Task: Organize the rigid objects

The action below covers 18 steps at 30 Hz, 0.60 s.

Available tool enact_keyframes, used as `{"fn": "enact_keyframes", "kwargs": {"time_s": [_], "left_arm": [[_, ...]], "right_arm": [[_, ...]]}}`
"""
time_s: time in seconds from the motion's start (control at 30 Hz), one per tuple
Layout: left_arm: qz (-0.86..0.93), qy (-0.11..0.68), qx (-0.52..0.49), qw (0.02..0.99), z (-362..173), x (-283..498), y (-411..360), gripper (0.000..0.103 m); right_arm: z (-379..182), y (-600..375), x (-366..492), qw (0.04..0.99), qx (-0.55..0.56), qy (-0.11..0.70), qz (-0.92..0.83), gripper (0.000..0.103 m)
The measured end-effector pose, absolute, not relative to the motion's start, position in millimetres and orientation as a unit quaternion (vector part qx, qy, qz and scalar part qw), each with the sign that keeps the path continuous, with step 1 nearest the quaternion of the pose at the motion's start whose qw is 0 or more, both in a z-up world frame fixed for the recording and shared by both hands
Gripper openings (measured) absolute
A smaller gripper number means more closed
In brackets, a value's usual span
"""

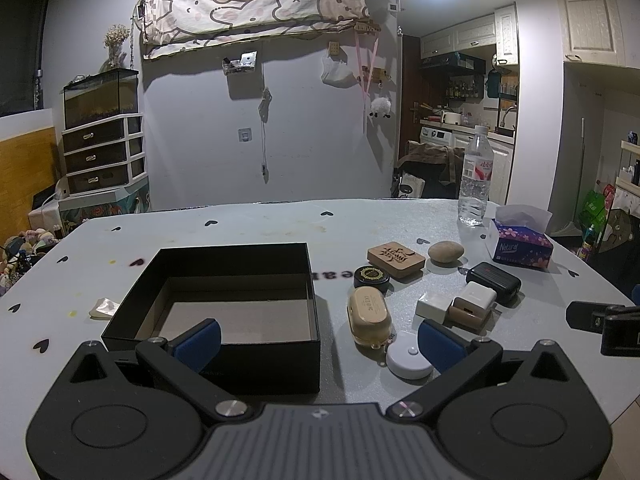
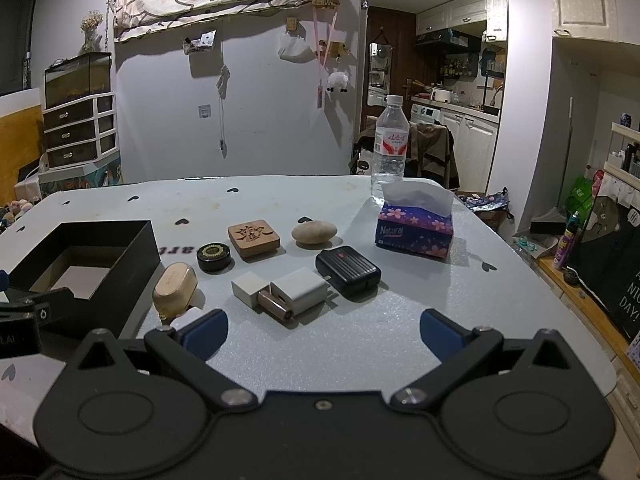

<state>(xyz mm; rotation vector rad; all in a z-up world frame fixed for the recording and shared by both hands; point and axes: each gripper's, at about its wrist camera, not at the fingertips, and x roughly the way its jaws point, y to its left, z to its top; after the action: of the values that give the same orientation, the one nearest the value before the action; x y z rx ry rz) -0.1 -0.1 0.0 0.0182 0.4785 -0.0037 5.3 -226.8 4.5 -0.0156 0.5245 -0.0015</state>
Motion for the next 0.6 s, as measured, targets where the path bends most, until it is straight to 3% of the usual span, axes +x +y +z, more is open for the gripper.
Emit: {"fn": "enact_keyframes", "kwargs": {"time_s": [0.6], "left_arm": [[-0.002,0.237,0.009,0.972,0.0,-0.1,-0.1,0.103]], "right_arm": [[1.8,-226.7,6.6,0.965,-0.008,0.262,-0.002,0.103]]}}
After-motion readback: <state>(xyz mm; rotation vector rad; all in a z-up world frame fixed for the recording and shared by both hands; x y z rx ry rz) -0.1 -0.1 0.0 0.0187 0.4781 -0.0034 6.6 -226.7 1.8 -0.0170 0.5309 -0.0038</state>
